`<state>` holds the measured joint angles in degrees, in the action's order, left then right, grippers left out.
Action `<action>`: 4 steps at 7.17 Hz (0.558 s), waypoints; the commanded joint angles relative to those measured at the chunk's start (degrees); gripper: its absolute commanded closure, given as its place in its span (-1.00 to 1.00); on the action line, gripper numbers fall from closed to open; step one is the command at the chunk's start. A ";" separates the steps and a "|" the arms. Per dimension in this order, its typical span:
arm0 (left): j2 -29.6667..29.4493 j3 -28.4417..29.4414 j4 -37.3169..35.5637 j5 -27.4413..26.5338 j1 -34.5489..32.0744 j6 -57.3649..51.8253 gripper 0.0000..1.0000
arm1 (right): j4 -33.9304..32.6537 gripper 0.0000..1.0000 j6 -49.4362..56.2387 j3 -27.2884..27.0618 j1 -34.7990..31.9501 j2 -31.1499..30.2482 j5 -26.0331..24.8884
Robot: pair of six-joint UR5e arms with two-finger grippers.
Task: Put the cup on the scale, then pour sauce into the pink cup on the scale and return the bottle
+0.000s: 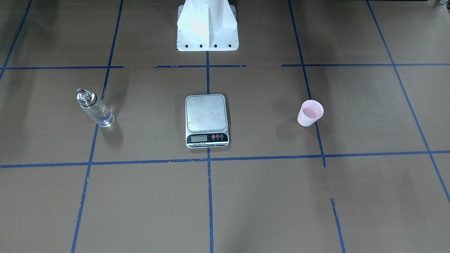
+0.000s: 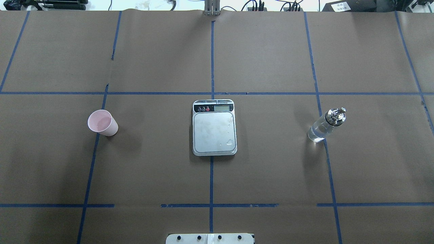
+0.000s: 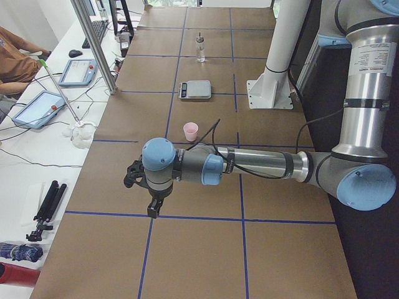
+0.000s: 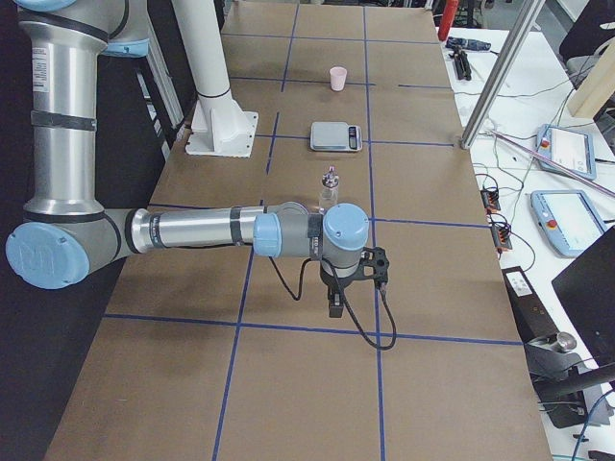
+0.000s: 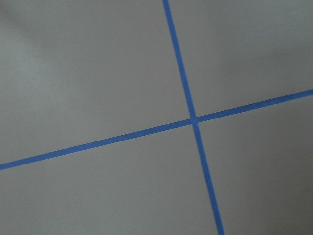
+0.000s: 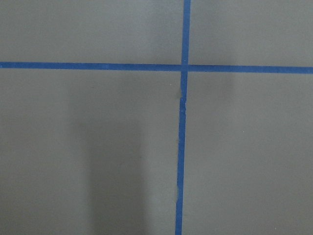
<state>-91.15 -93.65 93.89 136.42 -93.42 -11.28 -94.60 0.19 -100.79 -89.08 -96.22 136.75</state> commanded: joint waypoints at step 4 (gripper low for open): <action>4.84 -3.54 2.79 2.08 2.26 -0.32 -1.00 | 0.21 -1.00 -0.10 -0.11 0.04 -0.72 -1.22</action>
<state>-86.56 -96.50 96.12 137.21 -92.60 -11.55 -94.43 0.14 -100.91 -89.16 -96.94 135.58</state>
